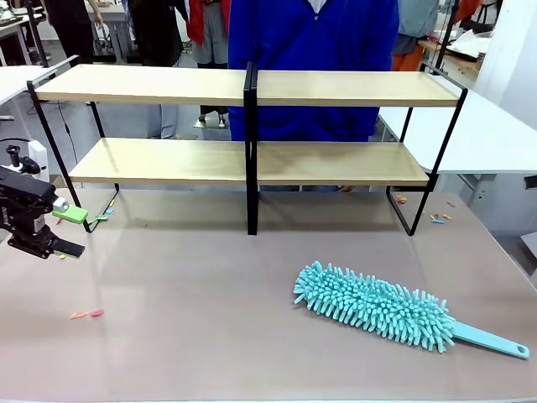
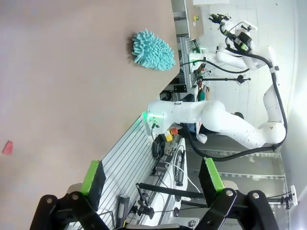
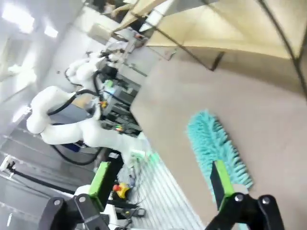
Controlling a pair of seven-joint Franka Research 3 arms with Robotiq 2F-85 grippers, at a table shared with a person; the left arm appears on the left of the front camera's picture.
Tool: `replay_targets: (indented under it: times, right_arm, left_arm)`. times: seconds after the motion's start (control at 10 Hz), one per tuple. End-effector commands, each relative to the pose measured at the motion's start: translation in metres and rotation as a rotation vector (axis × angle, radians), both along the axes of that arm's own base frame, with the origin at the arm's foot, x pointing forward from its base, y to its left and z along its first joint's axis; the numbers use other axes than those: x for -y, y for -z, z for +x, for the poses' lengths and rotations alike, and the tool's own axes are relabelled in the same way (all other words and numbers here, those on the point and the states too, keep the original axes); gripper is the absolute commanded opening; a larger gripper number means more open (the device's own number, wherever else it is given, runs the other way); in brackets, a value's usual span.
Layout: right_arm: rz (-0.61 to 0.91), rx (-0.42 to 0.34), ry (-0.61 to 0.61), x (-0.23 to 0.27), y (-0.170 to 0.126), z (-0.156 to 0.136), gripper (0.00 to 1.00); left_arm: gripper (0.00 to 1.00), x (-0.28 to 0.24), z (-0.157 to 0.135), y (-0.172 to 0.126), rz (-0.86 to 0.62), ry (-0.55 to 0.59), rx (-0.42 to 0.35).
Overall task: Clean the shelves.
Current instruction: Place the Duster on the table.
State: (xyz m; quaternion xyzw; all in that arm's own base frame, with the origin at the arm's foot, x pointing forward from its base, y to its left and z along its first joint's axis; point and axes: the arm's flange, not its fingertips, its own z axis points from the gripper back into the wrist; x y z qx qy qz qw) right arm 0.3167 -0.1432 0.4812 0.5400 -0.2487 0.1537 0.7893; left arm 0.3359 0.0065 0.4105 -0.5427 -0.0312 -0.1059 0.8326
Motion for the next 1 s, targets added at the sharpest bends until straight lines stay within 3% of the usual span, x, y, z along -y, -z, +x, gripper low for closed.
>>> replay_targets:
  times: [0.0, 0.1, 0.9]
  right_arm:
    - [0.017, -0.110, -0.065, -0.012, -0.006, -0.023, 1.00]
    - [0.000, 0.000, 0.000, 0.000, 0.000, 0.000, 1.00]
    - [0.000, 0.000, 0.000, 0.000, 0.000, 0.000, 1.00]
  left_arm:
    - [1.00, 0.003, -0.003, 0.000, -0.031, -0.002, 0.010]
    - [1.00, 0.003, -0.003, 0.000, -0.031, -0.002, 0.010]
    - [1.00, 0.003, -0.003, 0.000, -0.031, -0.002, 0.010]
